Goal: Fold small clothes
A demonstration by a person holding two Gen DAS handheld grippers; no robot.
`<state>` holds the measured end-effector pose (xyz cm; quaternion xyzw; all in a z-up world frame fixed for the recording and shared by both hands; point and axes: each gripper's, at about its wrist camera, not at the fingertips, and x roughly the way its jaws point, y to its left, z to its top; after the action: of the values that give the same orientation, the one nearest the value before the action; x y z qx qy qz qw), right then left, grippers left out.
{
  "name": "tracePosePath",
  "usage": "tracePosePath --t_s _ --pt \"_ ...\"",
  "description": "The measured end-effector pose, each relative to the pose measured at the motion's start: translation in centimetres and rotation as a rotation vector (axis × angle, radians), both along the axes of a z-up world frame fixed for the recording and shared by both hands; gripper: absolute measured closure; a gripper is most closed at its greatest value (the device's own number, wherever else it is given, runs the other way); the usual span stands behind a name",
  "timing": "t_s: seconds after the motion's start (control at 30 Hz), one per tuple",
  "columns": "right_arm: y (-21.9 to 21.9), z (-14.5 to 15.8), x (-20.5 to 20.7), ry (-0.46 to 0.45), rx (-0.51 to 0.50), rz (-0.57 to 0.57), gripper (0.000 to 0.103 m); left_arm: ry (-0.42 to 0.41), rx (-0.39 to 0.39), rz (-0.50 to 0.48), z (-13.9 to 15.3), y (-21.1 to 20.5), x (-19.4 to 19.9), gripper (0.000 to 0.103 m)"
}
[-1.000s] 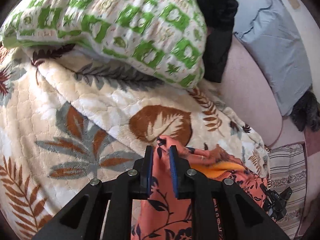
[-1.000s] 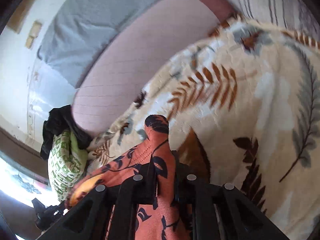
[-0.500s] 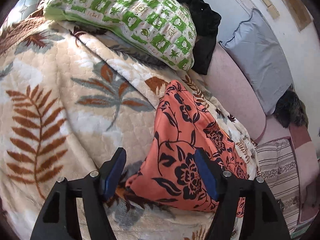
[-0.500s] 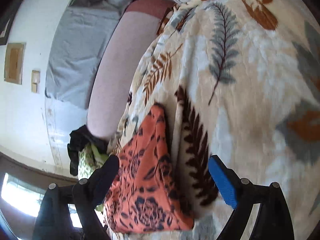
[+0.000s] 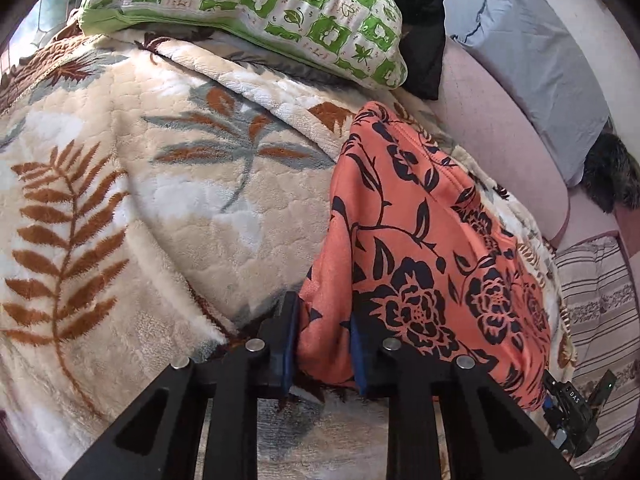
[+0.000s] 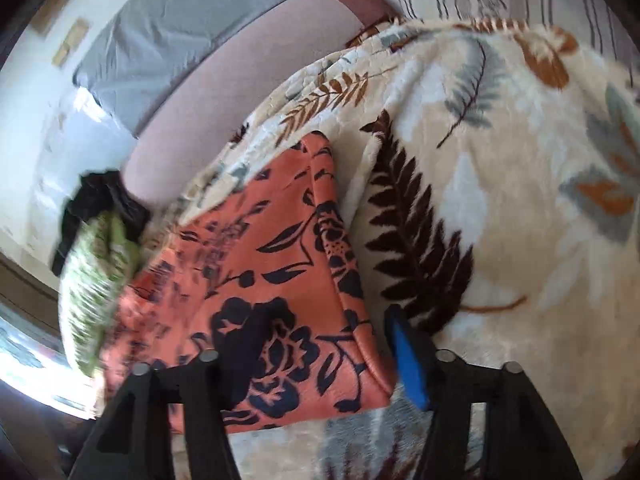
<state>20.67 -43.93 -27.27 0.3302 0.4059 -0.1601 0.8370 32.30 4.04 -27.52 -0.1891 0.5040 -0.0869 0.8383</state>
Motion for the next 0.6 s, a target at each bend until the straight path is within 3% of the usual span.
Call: tracePosePath --t_s 0.03,0.17,0.33,0.47,0.6 --pt "0.4 -1.1 0.9 0.071 -0.037 0.036 0.050 0.012 0.016 -0.006 -0.2 0.0 0.0 0.079" --pt "0.6 0.0 1.1 0.076 -0.121 0.042 0.050 0.040 0.019 0.005 0.2 0.2 0.3 0.079" --pt "0.2 3.7 -1.0 -0.122 -0.062 -0.029 0.049 0.014 0.016 0.026 1.7 0.8 -0.5 0.079" --pt "3.9 5.9 0.0 -0.295 0.002 0.165 0.048 -0.053 0.012 0.000 3.4 -0.1 -1.1 0.080" --pt "8.5 4.8 1.3 -0.263 0.058 0.334 0.048 -0.076 0.061 -0.054 3.3 -1.7 -1.1 0.077"
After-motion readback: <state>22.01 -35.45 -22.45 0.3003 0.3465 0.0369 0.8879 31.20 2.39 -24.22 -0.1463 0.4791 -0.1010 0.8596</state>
